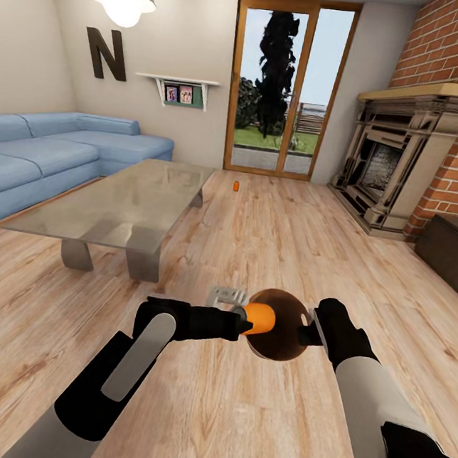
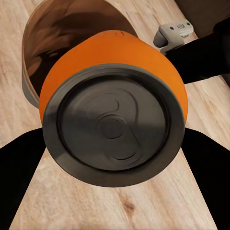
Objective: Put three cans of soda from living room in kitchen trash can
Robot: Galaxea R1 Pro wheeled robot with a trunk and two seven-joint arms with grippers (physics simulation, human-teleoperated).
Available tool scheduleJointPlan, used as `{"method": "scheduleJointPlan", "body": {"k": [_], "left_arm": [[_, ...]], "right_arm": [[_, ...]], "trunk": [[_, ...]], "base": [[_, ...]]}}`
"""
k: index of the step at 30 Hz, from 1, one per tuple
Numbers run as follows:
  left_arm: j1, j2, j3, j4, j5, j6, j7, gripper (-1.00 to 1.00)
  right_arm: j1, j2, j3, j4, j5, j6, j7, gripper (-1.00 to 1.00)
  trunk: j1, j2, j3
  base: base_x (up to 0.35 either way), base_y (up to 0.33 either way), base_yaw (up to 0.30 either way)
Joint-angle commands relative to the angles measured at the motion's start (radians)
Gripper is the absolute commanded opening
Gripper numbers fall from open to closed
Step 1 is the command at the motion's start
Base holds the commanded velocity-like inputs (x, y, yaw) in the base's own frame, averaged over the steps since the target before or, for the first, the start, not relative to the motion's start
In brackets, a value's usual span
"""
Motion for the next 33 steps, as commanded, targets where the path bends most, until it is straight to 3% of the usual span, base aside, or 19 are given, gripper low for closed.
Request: {"method": "scheduleJointPlan", "body": {"k": [1, 20, 24, 33], "left_arm": [[0.000, 0.000, 0.000, 0.000, 0.001, 0.000, 0.000, -1.00], [-0.010, 0.000, 0.013, 0.002, 0.001, 0.000, 0.002, -1.00], [-0.010, -0.001, 0.013, 0.040, 0.000, 0.000, 0.003, -1.00], [-0.012, -0.004, 0.006, 0.113, -0.003, -0.077, 0.002, -1.00]], "right_arm": [[-0.001, 0.000, 0.000, -0.001, -0.012, 0.000, 0.002, -1.00], [0.001, 0.000, 0.001, -0.002, -0.011, 0.000, 0.002, -1.00], [0.001, 0.000, 0.001, -0.001, -0.011, 0.000, 0.002, -1.00], [0.001, 0.002, 0.001, -0.001, -0.011, 0.000, 0.002, -1.00]], "trunk": [[0.000, 0.000, 0.000], [0.000, 0.000, 0.000], [0.000, 0.000, 0.000], [0.000, 0.000, 0.000]], "base": [[0.000, 0.000, 0.000], [0.000, 0.000, 0.000], [0.000, 0.000, 0.000], [0.000, 0.000, 0.000]]}}
